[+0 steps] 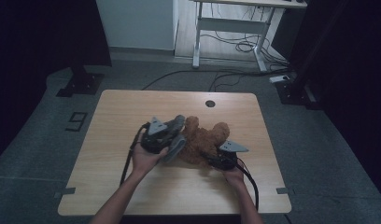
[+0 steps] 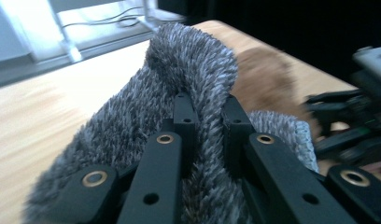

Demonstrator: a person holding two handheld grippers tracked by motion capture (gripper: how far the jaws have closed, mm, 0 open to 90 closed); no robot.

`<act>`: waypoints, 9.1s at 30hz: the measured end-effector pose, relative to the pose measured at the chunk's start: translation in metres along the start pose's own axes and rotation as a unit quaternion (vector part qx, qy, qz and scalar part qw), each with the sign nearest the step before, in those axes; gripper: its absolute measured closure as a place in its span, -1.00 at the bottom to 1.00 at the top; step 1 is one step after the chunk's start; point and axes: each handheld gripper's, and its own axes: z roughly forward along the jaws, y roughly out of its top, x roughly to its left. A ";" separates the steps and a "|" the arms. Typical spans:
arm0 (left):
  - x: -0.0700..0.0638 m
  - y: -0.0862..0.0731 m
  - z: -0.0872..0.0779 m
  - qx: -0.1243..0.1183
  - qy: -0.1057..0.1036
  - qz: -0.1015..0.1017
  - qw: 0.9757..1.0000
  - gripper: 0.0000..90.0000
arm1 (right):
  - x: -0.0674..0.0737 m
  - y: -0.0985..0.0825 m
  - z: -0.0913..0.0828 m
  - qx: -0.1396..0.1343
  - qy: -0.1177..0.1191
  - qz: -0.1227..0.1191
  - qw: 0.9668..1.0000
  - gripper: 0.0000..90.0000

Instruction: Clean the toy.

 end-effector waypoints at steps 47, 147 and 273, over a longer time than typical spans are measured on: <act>-0.027 0.032 0.120 0.117 -0.026 0.019 0.993 0.76 | 0.007 -0.003 -0.001 0.000 -0.014 -0.017 1.000 0.12; 0.045 -0.064 0.035 0.025 0.025 -0.037 0.999 0.77 | 0.001 0.014 0.002 0.024 -0.019 0.005 1.000 -0.02; 0.016 -0.025 0.004 0.022 -0.011 -0.049 0.998 0.76 | -0.018 -0.004 -0.056 0.013 0.008 0.053 0.998 0.32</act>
